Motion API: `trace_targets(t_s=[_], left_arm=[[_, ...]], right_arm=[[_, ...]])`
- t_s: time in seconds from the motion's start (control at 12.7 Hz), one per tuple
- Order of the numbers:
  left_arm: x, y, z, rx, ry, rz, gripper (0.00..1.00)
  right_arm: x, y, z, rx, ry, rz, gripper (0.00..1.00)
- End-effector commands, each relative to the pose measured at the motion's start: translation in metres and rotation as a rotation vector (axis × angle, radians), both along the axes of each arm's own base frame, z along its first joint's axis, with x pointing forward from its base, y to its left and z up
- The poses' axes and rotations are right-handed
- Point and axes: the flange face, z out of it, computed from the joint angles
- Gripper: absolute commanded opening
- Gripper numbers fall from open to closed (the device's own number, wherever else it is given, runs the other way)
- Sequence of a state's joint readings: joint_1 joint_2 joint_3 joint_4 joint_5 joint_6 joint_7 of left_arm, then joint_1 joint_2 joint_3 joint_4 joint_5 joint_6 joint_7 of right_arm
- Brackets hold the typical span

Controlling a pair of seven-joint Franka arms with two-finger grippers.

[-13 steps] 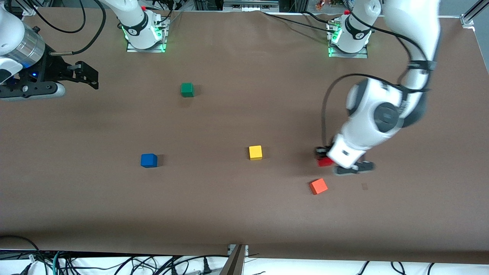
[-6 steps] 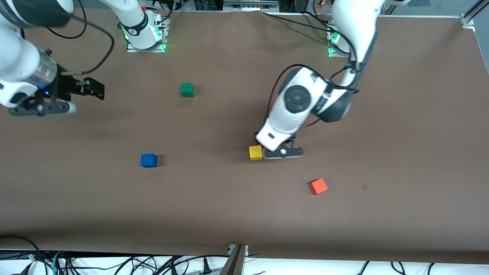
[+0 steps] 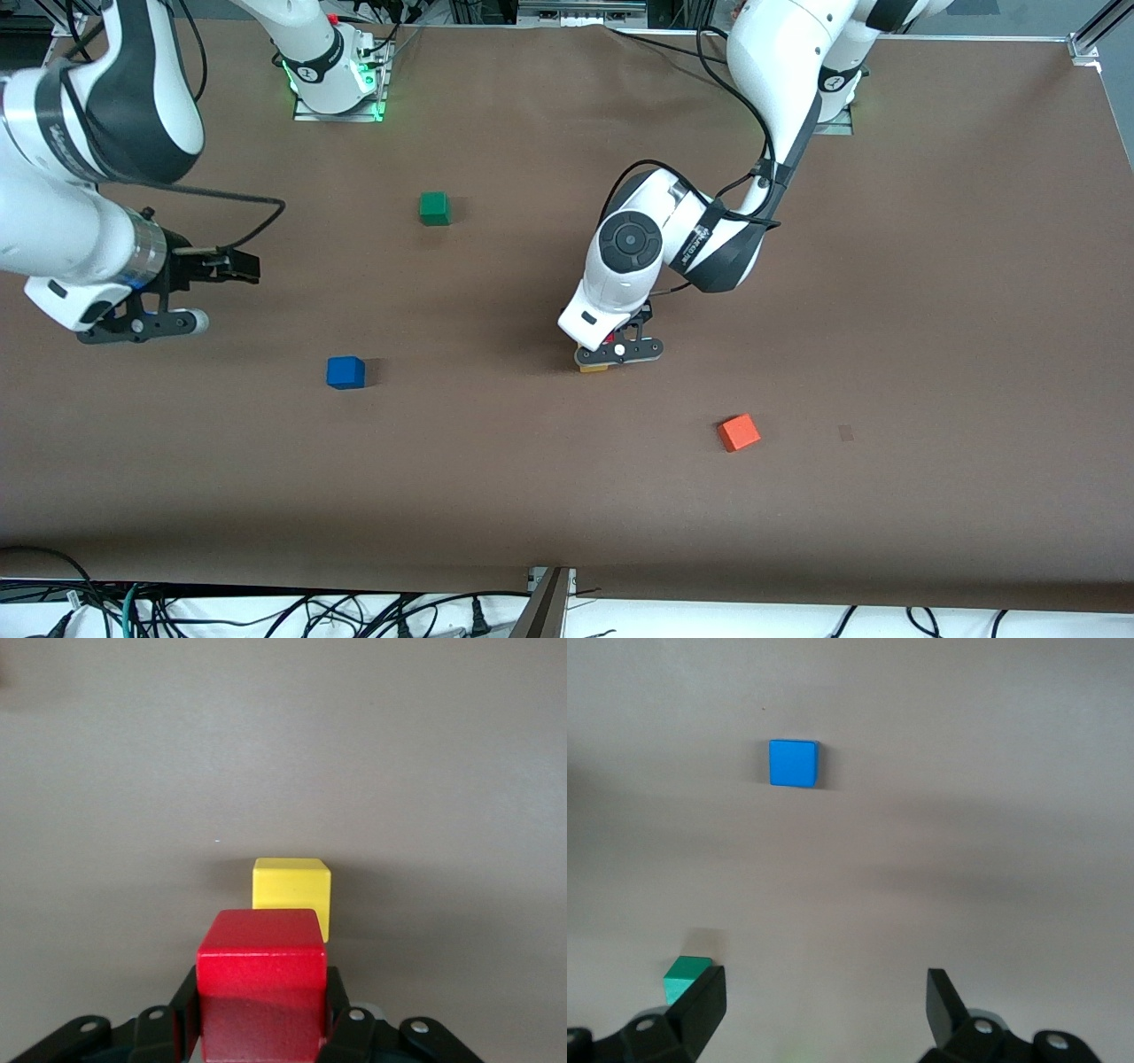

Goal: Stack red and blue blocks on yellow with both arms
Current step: 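Carry the red cube over the yellow cube while the right gripper reaches the blue cube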

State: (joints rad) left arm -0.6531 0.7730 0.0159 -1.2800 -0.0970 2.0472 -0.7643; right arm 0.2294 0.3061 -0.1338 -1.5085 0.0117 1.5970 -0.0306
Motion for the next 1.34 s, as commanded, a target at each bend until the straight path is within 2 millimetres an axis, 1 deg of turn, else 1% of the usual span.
trace_targets(t_s=[0.0,0.08,0.24,0.31,0.47,0.63,0.71,0.79,0.94,1.1,1.18,1.26], left_arm=[[0.008,-0.009,-0.006,0.008,0.013,0.051,0.05],[0.012,-0.011,-0.008,0.003,0.006,0.051,0.05],[0.019,-0.017,-0.013,-0.003,-0.006,0.048,0.05],[0.019,-0.019,-0.017,-0.003,-0.009,0.041,0.05],[0.025,-0.014,-0.015,0.001,-0.021,0.036,0.05],[0.025,-0.015,-0.019,0.002,-0.022,0.028,0.05],[0.023,-0.017,-0.024,0.005,-0.018,0.024,0.05],[0.02,-0.021,-0.024,0.009,-0.02,0.016,0.05],[0.019,-0.022,-0.03,0.022,-0.02,0.008,0.05],[0.016,-0.025,-0.035,0.026,-0.016,0.003,0.05],[0.016,-0.025,-0.036,0.027,-0.015,0.002,0.05],[0.015,-0.025,-0.038,0.028,-0.014,0.001,0.05]], right_arm=[[-0.003,-0.002,-0.032,0.04,0.0,0.002,1.0],[-0.008,-0.003,-0.047,0.045,-0.002,-0.002,1.0],[-0.023,-0.007,-0.074,0.051,-0.036,-0.008,1.0],[-0.027,-0.008,-0.093,0.052,-0.065,-0.012,1.0],[-0.028,-0.01,-0.12,0.051,-0.107,-0.016,1.0],[-0.029,-0.01,-0.148,0.05,-0.17,-0.021,1.0],[-0.024,-0.008,-0.164,0.047,-0.182,-0.02,1.0],[-0.015,-0.004,-0.176,0.044,-0.193,-0.014,1.0],[-0.003,0.001,-0.186,0.043,-0.224,-0.009,1.0],[0.01,0.004,-0.205,0.053,-0.249,-0.022,1.0],[0.017,0.009,-0.21,0.065,-0.255,-0.032,1.0],[0.025,0.012,-0.212,0.073,-0.262,-0.037,1.0]])
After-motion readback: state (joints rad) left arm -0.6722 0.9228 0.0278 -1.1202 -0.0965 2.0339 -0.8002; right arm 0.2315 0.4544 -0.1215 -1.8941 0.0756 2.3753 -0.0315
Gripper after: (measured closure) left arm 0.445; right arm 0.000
